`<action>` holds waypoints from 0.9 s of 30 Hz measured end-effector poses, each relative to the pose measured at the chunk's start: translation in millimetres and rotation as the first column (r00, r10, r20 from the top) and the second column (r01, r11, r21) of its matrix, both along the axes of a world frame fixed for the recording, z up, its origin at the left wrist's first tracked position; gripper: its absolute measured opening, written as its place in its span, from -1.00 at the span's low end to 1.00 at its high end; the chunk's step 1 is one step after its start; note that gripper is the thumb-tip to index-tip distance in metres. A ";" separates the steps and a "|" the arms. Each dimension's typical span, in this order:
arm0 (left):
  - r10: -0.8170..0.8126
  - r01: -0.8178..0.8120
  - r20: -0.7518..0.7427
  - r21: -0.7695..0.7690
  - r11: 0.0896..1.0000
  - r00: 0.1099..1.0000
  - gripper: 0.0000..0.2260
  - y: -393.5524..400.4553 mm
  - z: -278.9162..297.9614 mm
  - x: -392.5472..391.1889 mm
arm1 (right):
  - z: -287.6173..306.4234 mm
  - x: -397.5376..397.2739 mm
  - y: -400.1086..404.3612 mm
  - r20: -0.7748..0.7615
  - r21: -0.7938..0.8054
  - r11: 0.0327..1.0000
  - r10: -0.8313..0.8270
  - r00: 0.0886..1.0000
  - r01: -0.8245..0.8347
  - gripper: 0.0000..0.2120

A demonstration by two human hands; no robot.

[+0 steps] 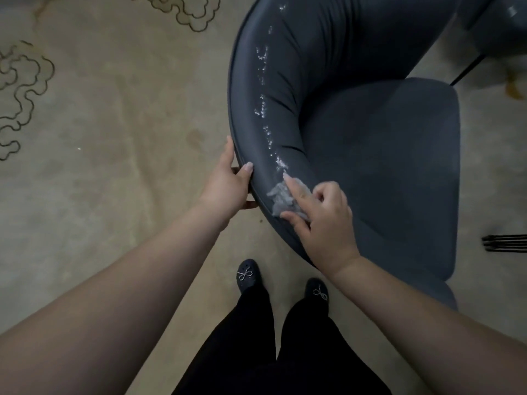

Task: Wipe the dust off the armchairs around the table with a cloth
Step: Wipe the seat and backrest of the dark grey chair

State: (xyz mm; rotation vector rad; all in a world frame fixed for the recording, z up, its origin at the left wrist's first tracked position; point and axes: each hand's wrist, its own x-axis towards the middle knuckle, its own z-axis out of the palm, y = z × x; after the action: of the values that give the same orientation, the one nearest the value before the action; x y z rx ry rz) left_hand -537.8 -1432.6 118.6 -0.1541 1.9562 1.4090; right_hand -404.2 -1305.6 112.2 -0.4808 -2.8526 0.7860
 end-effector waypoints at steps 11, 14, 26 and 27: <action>0.333 -0.324 -0.162 0.075 0.943 0.929 -0.60 37.2 -8.1 3.5 | -6.8 -62.0 15.8 -0.069 -0.150 0.989 -0.003 0.998 -0.008 -0.48; 0.443 -0.444 -0.217 0.043 0.895 0.870 -0.61 51.0 -15.7 9.9 | -12.4 -30.8 15.9 -0.126 -0.132 0.988 0.069 0.990 -0.085 -0.51; 0.425 -0.477 -0.372 -0.056 0.877 0.825 -0.62 52.0 -35.3 9.7 | -27.2 -75.6 34.3 -0.184 -0.190 0.971 0.107 0.977 -0.142 -0.51; 0.418 -0.478 -0.383 -0.073 0.875 0.824 -0.62 52.3 -35.7 10.5 | -27.5 -67.0 33.6 -0.191 -0.192 0.968 0.125 0.974 -0.162 -0.52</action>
State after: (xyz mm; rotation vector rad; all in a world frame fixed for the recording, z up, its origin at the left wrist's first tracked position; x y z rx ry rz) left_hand -527.3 -1380.3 82.9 -0.5005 2.4574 1.6585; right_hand -471.1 -1272.0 84.7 -0.2143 -2.6763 1.0991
